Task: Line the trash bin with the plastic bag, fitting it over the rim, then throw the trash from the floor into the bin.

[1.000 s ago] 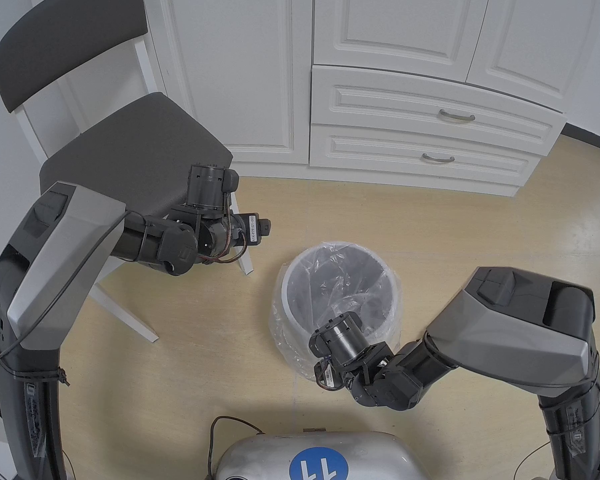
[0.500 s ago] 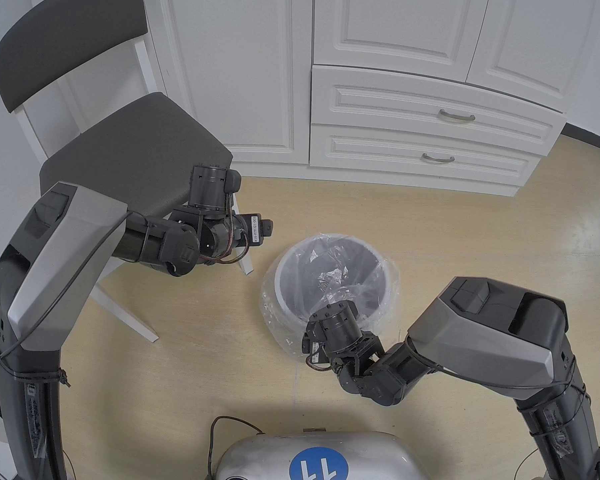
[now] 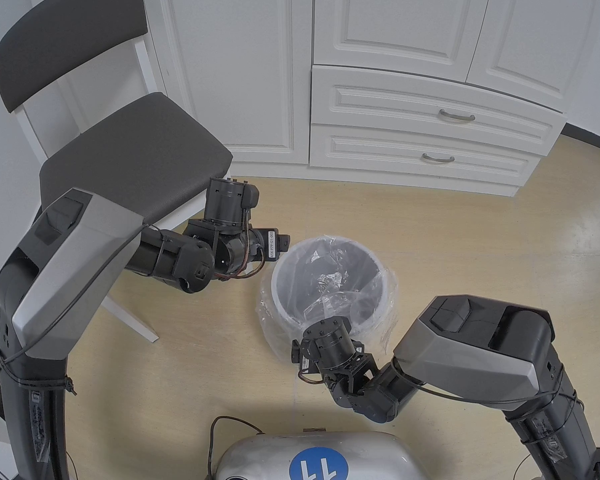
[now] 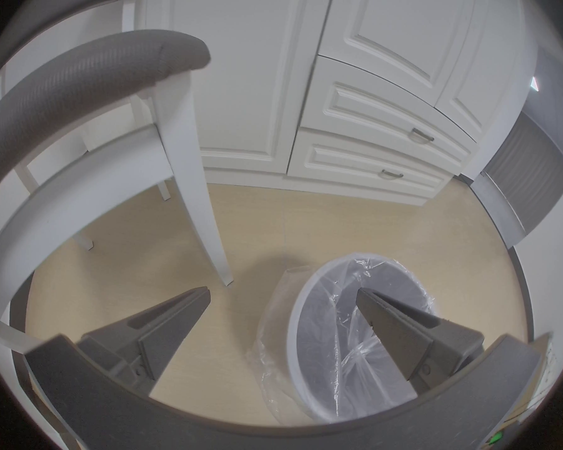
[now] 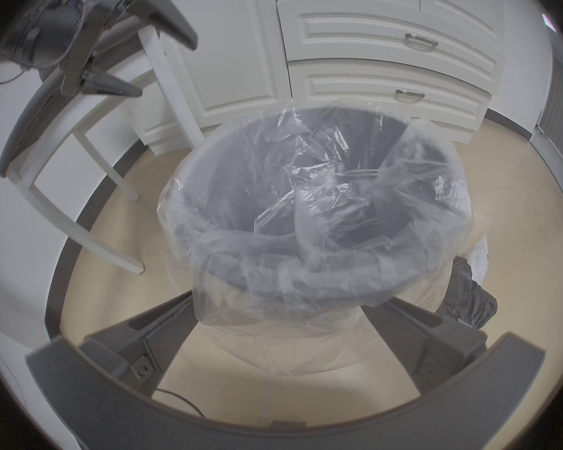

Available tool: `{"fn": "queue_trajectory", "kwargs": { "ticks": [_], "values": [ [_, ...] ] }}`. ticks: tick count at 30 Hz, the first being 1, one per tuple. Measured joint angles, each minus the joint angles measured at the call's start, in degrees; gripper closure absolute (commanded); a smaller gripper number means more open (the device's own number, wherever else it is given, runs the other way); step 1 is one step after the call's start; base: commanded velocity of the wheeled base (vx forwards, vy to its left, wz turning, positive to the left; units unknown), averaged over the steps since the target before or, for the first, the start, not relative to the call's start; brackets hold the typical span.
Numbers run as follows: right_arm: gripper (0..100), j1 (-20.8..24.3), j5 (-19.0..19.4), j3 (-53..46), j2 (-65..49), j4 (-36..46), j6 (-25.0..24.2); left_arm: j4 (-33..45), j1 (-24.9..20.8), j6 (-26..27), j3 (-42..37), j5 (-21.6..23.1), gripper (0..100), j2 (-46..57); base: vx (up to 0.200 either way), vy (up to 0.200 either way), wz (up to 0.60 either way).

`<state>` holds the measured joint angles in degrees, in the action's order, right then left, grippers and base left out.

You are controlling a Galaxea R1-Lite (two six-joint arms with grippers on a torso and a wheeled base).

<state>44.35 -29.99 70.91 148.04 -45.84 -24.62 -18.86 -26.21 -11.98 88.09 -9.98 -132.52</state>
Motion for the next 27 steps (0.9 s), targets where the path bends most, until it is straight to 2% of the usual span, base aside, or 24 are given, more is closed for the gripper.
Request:
{"fn": "queue_trajectory", "kwargs": {
  "ticks": [6, 9, 17, 27],
  "values": [
    [0, 0.6, 2.7, -4.1, -1.8, 0.3, 0.8, -0.1, -1.0, 1.5, -1.2, 0.0, 0, -0.8, 0.000, 0.000, 0.00],
    [0, 0.8, 3.5, -6.9, -3.7, 0.4, 2.7, -0.1, -1.7, 1.9, -2.1, 0.3, 0, -1.1, 0.000, 0.000, 0.00],
    [0, 1.0, 3.8, -13.3, -9.0, 0.6, 7.7, 0.0, -4.1, 2.5, -3.9, 0.7, 0, -2.1, 0.000, 0.000, 0.00],
    [0, 0.5, 4.0, -17.6, -15.8, 0.8, 10.2, -1.1, -5.8, 4.3, -3.9, -0.9, 0, -4.8, 0.000, 0.000, 0.00]
  ]
}}
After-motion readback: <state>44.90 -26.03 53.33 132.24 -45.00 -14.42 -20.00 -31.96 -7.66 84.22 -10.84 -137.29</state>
